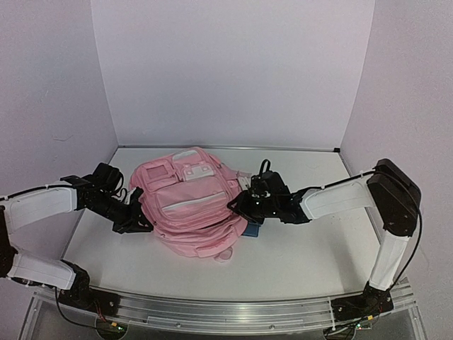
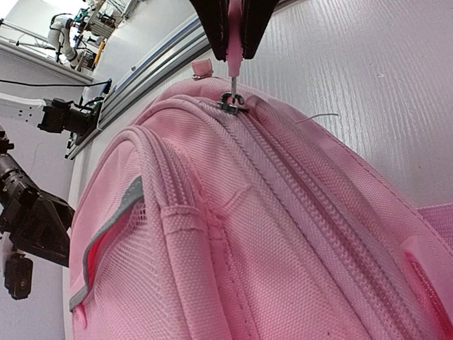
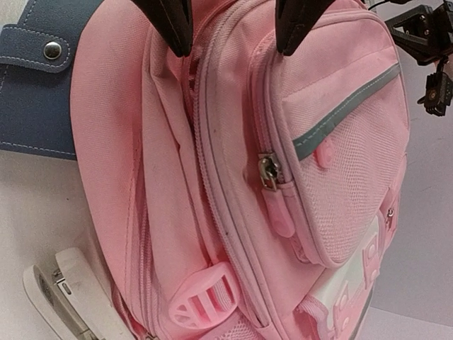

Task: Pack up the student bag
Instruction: Zip the student bag at the center of the board.

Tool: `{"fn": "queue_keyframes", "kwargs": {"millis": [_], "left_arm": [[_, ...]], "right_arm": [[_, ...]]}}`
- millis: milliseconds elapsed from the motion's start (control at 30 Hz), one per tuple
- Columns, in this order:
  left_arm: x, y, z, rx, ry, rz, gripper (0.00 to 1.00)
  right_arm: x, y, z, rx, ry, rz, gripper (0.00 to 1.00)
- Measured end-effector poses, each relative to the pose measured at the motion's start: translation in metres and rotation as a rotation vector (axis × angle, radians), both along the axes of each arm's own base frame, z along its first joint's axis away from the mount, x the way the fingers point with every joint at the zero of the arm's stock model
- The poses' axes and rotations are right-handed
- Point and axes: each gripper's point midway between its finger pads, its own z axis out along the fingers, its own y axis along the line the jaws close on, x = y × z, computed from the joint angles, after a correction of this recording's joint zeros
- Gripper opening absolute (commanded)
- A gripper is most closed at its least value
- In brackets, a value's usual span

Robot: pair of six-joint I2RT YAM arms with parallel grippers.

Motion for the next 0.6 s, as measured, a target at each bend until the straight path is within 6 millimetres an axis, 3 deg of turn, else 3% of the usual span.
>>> {"fn": "queue_keyframes", "kwargs": {"millis": [433,600], "left_arm": [[0.0002,0.0001,0.0012,-0.001,-0.007,-0.002,0.00],[-0.0004,-0.0007,0.0018,-0.007,-0.005,-0.005,0.00]], "right_arm": [[-0.0025,-0.0073,-0.0009,-0.010,0.004,-0.019,0.31],[0.0007,0.0009,0.0007,0.004,0.004,-0.003,0.22]]}}
